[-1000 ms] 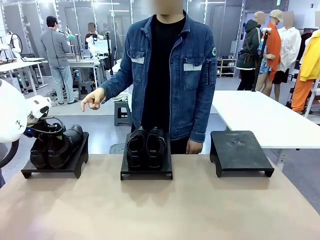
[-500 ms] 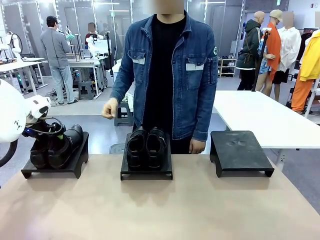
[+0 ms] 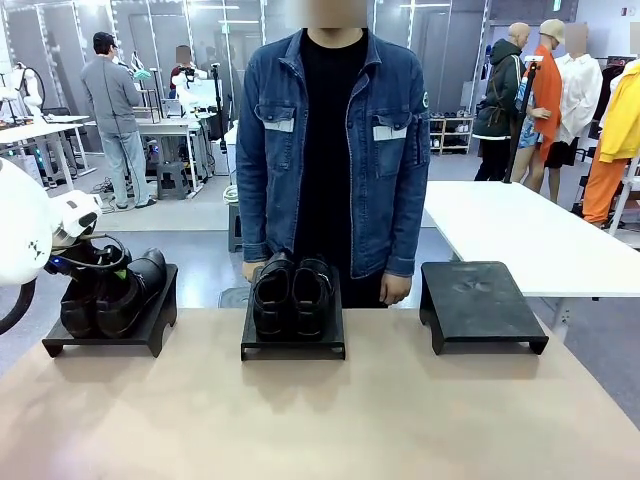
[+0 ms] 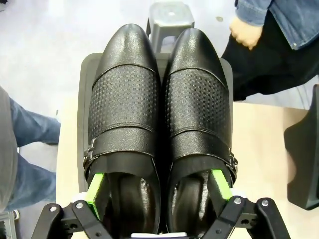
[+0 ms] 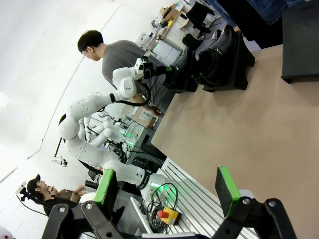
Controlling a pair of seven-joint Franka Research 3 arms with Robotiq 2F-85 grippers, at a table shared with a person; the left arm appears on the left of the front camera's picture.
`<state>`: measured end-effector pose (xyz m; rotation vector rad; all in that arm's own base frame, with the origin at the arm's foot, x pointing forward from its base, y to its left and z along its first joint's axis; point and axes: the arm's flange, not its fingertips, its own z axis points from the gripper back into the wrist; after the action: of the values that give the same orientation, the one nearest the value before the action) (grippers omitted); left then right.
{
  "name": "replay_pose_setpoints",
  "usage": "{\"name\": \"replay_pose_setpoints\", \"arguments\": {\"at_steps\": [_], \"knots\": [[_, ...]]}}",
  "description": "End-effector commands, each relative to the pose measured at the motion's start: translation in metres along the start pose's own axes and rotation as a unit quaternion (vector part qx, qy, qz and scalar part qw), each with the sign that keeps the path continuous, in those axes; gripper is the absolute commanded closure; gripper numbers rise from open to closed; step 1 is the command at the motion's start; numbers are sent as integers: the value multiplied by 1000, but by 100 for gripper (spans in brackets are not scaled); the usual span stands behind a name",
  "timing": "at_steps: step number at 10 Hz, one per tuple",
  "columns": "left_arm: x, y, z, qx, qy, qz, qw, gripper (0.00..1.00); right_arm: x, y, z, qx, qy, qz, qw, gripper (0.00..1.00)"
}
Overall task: Place the shoes on the stand as instructed by the person.
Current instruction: Pick up another pair of Shoes and place it on the Shoes Stand indicated by the person.
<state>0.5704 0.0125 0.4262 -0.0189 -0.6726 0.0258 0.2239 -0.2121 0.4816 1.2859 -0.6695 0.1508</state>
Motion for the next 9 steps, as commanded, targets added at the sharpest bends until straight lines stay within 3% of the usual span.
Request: {"name": "replay_pose_setpoints", "arguments": {"at_steps": [1,5,9], "knots": [[2,1,-1,0,-1,4,1000,1,0,1,2,3,-1,11,1000,0],[0,0,0,0,0,0,1000,1,0,1,2,3,-1,11,1000,0],[-3,45,102,-79,99,-34,991,1,0,1,2,3,-1,11,1000,0]]}}
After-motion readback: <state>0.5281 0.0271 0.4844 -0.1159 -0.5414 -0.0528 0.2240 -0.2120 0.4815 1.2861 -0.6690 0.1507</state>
